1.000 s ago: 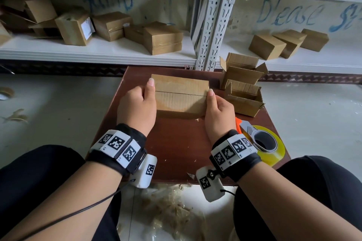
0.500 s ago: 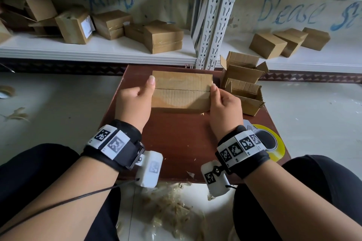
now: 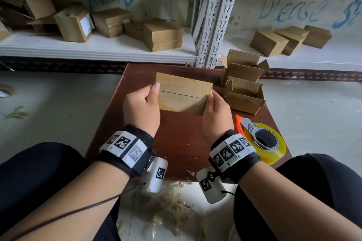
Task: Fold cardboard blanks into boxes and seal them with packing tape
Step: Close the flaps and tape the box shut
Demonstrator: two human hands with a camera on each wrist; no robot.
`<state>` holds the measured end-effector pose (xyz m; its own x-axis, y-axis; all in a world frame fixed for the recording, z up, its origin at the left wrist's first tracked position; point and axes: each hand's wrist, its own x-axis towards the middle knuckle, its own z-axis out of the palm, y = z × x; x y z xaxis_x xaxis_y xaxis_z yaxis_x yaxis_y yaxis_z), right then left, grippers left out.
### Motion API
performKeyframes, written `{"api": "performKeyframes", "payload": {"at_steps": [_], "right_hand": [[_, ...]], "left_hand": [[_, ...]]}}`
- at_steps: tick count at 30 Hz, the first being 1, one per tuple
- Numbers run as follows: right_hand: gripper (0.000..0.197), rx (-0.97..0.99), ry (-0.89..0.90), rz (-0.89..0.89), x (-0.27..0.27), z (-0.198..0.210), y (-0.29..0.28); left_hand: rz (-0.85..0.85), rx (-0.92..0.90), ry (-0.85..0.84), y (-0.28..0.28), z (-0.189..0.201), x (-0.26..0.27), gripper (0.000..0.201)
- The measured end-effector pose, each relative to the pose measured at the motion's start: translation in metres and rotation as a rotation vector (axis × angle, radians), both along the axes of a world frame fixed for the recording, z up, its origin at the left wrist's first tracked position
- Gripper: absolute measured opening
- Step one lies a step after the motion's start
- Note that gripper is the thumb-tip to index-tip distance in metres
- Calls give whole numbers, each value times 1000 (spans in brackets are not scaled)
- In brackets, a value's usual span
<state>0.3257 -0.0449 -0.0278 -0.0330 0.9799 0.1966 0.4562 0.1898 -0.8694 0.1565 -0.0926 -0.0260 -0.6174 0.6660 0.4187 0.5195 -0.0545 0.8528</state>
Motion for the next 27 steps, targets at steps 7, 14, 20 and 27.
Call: {"api": "performKeyframes", "payload": {"at_steps": [7, 14, 20, 27], "right_hand": [[58, -375, -39, 43, -13, -13, -18], [70, -325, 14, -19, -14, -6, -11], [81, -270, -285, 48, -5, -5, -2], [79, -403, -509, 35, -12, -37, -3]], "left_hand": [[-139, -447, 388, -2, 6, 16, 62], [-129, -570, 101, 5, -9, 20, 80], [-115, -723, -22, 12, -15, 14, 100], [-126, -909, 32, 16, -45, 22, 105]]}}
